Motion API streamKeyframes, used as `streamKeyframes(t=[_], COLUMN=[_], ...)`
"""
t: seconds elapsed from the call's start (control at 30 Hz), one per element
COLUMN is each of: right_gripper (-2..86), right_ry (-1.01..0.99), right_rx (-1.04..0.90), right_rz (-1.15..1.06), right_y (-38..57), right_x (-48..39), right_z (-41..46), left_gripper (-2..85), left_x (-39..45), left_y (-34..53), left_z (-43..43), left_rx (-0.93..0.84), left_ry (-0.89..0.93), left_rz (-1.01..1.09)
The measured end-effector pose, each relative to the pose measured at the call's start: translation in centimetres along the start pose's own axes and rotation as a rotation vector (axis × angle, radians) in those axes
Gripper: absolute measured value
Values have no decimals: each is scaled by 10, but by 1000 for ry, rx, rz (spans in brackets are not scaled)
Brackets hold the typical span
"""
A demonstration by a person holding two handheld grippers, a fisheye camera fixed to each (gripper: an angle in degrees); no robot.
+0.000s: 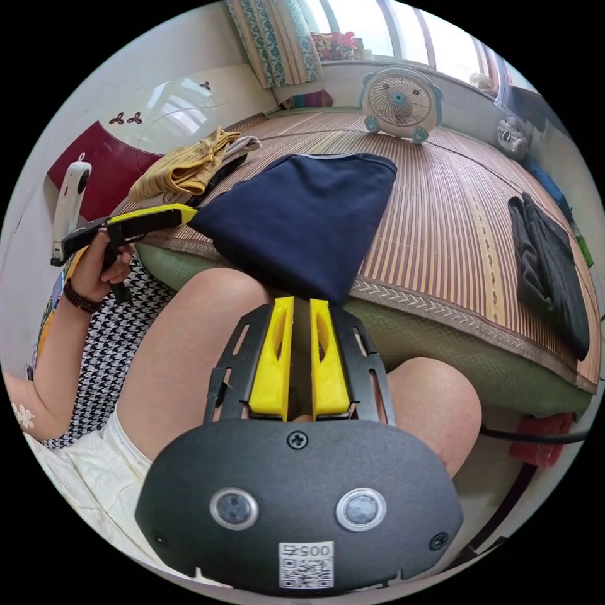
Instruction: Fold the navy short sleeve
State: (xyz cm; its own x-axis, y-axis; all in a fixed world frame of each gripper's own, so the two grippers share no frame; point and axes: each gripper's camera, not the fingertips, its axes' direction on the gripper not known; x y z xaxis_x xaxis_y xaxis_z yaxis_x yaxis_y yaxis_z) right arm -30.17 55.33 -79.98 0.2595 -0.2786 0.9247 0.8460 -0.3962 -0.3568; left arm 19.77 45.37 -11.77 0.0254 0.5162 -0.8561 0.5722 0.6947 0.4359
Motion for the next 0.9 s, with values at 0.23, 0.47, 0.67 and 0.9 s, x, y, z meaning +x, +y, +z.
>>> streamKeyframes(t=[0.23,0.47,0.67,0.9], right_gripper=[47,59,96,39], right_ry=[22,46,57,232], right_rx=[-10,-14,5,7], right_rz=[42,28,-108,1], right_y=[2,-4,4,-1], right_x=[7,3,-23,-18], right_z=[4,11,21,35], left_gripper=[3,3,2,2], left_x=[-19,-25,-28,-18], left_y=[27,33,19,-6], left_z=[7,7,-15,-35], left_rx=[36,53,146,250], left_ry=[66,67,137,199], left_rz=[-139,-166,-174,-136])
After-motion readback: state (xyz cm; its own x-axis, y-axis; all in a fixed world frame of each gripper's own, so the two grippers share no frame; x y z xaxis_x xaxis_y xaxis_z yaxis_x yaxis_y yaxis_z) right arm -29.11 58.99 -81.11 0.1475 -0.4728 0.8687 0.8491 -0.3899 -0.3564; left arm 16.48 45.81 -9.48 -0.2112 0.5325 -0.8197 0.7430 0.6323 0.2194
